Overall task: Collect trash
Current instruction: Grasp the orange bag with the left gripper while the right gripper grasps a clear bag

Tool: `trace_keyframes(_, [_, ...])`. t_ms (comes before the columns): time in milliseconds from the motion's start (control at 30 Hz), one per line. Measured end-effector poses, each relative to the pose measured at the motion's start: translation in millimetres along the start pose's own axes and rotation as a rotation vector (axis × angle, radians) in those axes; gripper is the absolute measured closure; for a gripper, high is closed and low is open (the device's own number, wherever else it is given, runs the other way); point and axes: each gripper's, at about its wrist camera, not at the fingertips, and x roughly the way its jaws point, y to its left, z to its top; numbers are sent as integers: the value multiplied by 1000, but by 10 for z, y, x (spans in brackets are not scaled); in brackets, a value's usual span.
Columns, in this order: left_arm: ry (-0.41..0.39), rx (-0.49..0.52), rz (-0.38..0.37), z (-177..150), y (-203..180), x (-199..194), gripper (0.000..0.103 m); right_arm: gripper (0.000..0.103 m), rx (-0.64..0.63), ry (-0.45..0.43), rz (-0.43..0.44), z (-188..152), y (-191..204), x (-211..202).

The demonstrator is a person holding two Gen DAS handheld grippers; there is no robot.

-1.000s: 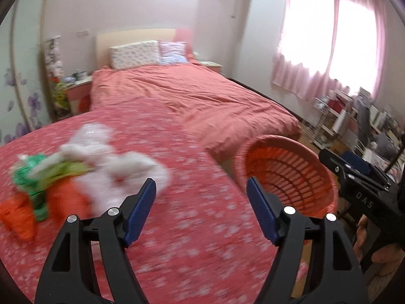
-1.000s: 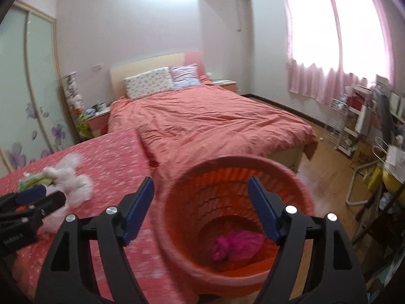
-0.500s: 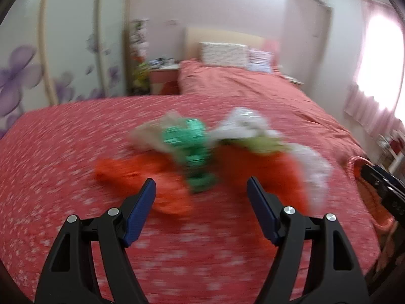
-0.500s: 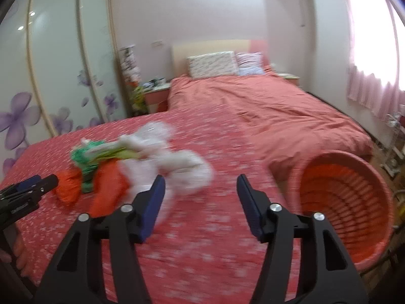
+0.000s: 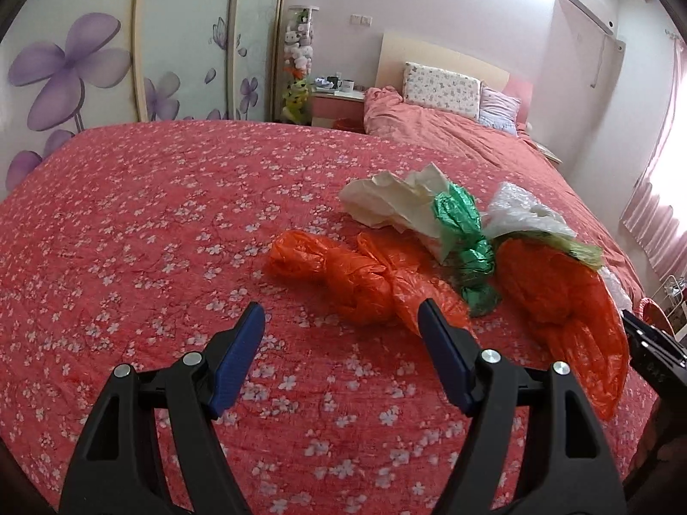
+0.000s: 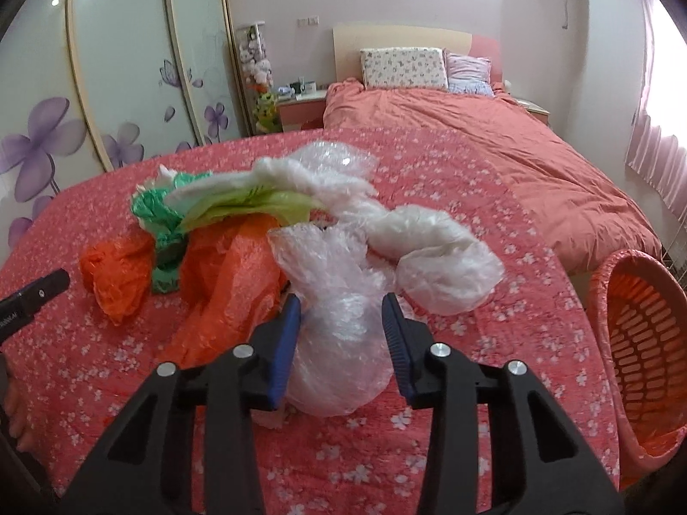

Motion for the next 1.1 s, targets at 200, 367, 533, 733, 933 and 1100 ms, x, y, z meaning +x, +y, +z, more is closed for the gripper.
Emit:
trace_keyframes(200, [33, -39, -22, 67, -40, 183, 31, 84, 1, -4, -5, -44, -26, -39])
trace_keyframes(367, [76, -56, 0, 138, -82, 404, 36, 85, 20, -59, -1, -34, -137, -278])
trace_keyframes(533, [122, -108, -11, 154, -28, 518, 50, 85, 36, -88, -14, -10, -277, -435])
trace_keyframes(733, [124, -121, -23, 210, 59, 514, 69, 85, 35, -99, -26, -7, -338, -517])
trace_keyframes(933, [89, -91, -28, 222, 3, 342, 72, 85, 22, -113, -34, -29, -337, -598])
trace_keyframes(1100, [55, -63, -33, 231, -120, 143, 72, 85, 21, -133, -39, -33, -363, -715])
